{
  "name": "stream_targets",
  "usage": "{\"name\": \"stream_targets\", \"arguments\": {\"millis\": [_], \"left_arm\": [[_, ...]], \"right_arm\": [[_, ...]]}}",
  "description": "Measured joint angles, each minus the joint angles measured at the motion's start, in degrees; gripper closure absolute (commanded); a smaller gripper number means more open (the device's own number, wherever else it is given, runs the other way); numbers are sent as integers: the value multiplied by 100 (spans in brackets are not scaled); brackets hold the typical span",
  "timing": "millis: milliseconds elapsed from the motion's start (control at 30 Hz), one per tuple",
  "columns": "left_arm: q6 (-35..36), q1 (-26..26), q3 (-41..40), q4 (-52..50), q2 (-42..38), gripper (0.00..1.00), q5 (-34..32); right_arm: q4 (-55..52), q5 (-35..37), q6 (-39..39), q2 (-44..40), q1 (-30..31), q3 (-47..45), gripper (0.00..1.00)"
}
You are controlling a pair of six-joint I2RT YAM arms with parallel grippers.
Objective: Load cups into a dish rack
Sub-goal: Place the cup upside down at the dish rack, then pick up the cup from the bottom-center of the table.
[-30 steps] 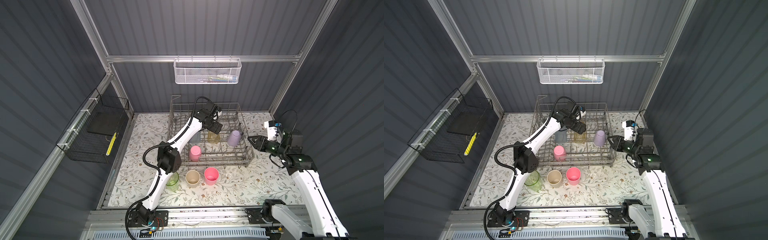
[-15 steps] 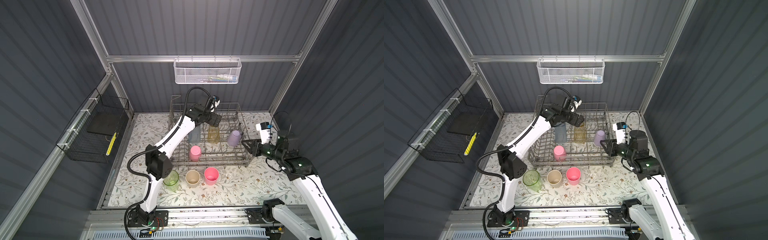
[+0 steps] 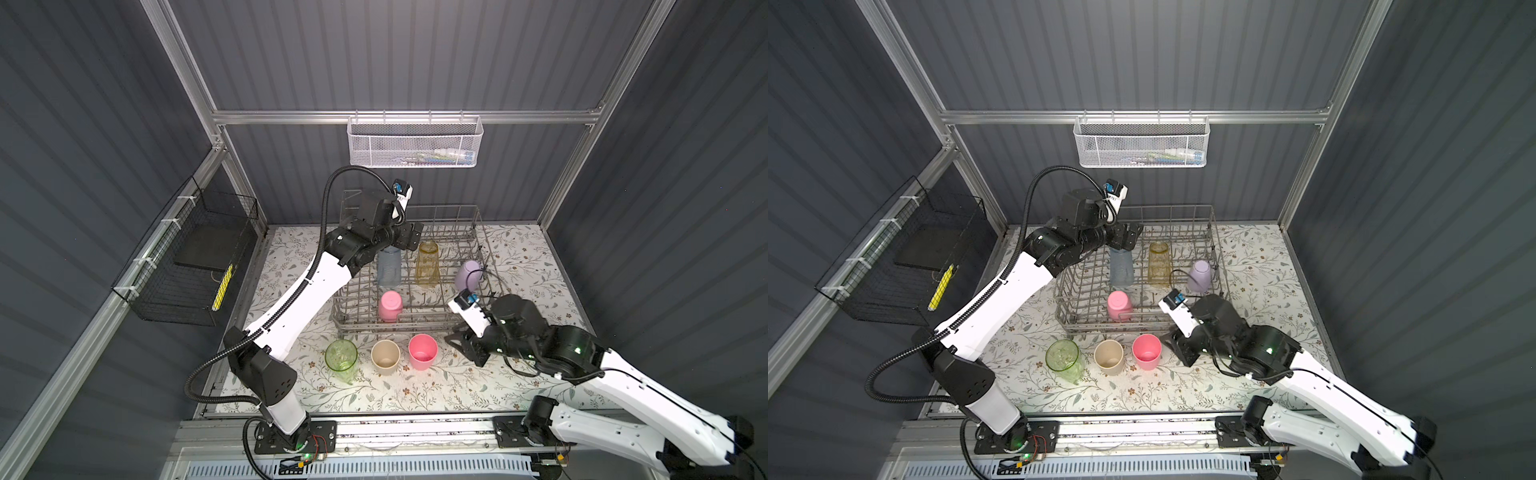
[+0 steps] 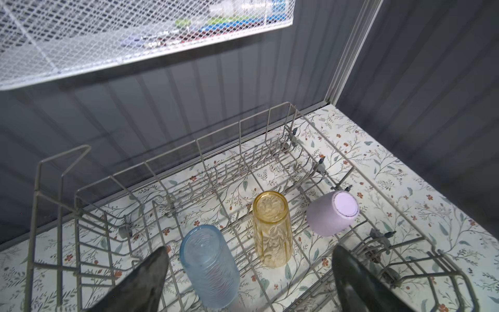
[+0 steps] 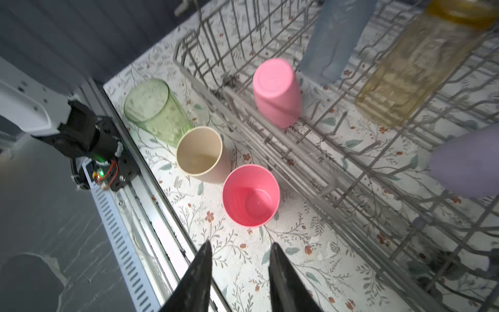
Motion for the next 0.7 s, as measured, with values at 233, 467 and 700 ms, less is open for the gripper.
{"name": "stream_targets", "arguments": {"millis": [233, 467, 700], "left_arm": [[-50, 0, -339, -28, -201, 5, -240], [-61, 2, -455, -22, -555, 4, -389], [-61, 2, -645, -22, -673, 4, -413]], "right_arm": [[50, 431, -232, 1189, 807, -46, 57], [280, 481, -470, 1880, 1047, -46, 56], [448, 468, -616, 2129, 1054, -42, 56]]}}
